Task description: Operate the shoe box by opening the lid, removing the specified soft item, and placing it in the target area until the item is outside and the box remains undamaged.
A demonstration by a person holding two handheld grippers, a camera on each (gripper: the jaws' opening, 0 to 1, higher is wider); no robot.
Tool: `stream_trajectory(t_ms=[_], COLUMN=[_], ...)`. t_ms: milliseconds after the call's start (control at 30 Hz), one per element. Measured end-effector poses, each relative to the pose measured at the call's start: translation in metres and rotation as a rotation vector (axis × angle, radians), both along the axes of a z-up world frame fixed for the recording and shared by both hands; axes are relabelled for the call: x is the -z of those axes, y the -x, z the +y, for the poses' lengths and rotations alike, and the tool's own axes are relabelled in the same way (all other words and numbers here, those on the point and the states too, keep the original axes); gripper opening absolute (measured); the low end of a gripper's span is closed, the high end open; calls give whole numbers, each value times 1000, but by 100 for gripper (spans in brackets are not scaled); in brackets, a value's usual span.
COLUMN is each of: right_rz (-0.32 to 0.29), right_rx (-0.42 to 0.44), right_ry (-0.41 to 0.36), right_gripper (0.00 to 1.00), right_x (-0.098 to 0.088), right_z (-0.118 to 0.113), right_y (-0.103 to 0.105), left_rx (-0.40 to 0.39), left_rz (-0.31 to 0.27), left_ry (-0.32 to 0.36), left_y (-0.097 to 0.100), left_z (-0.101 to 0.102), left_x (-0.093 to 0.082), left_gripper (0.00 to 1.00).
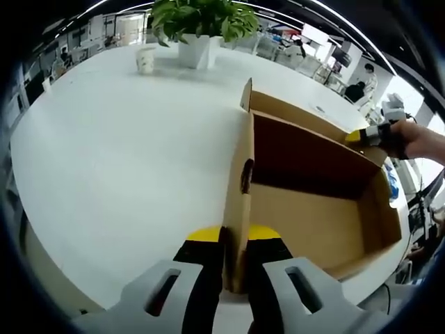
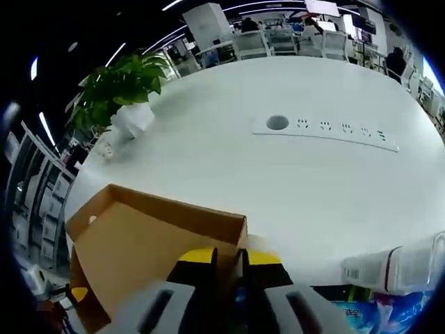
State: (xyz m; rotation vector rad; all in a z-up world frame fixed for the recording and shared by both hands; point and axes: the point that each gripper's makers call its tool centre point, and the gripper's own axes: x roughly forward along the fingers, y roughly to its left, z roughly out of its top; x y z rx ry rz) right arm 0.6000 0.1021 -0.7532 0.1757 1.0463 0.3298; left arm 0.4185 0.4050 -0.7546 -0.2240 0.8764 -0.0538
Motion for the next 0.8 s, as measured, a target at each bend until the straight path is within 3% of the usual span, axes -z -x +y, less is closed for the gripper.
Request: stream_trajectory(t_ms=[133,800], right_rz=[-10,-107], right_rx=[-37,11], right_ry=[55,65], right_gripper=[6,1], right_x=[-3,-42], right_z=[-2,-11], right_y=[-2,-13], left_rx=[4,-2], left_rz=[0,-10], left_ry=[0,2], left_y=[0,1], left_z=[1,-1], left_x=[1,0], left_gripper=[9,9])
